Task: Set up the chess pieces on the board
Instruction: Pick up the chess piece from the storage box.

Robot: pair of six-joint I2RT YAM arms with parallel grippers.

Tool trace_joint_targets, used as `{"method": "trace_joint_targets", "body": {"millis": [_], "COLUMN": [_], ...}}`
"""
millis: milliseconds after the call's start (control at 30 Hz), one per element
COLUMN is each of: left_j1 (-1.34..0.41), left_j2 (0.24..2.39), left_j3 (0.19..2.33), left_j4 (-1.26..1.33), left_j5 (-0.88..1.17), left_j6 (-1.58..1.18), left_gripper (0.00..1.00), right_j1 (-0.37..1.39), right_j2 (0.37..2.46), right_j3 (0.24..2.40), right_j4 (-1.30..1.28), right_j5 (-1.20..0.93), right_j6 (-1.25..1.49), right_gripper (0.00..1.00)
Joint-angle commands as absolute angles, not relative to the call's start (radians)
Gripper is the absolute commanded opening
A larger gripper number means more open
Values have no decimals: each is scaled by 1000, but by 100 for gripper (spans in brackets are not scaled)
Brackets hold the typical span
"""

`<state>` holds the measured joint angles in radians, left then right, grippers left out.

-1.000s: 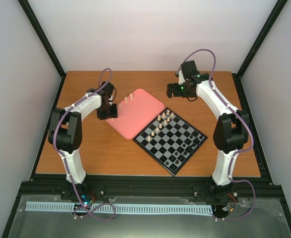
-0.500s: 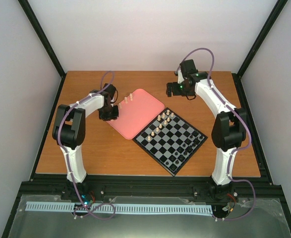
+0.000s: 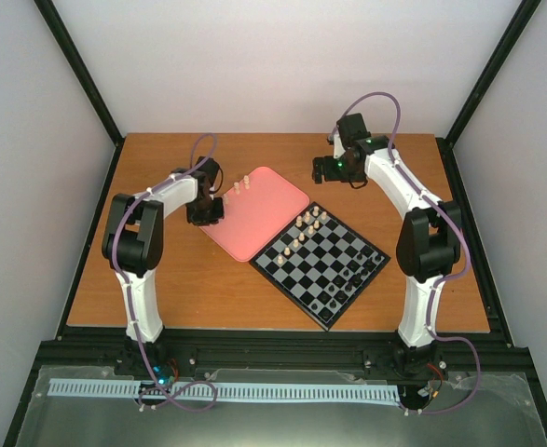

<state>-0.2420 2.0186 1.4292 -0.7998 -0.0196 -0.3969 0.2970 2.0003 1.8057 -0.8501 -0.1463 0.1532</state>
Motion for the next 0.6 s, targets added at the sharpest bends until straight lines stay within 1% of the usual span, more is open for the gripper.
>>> {"method": "trace_joint_targets", "body": {"millis": [0, 133, 300, 467, 567], "left_j1": [-236, -237, -252, -355, -439], "left_j2": [2027, 2006, 1894, 1767, 1729], "left_j3": [1469, 1461, 1425, 1412, 1395], "left_j4": [-799, -816, -850, -911, -916], "left_j5": [-41, -25, 31, 77, 108], "left_j6": [-394, -390, -396, -406, -430], "left_gripper": [13, 12, 12, 12, 12], "right_j1": [296, 295, 296, 293, 291], "right_j2": [2011, 2015, 2017, 2015, 1999], "right_j3": [1836, 1837, 1842, 1864, 1870], "right_j4": [-862, -862, -863, -872, -855], "right_j5": [-138, -142, -134, -106, -81], "right_j6": [140, 139, 135, 139, 148], "right_gripper": [100, 100, 100, 100, 100]}}
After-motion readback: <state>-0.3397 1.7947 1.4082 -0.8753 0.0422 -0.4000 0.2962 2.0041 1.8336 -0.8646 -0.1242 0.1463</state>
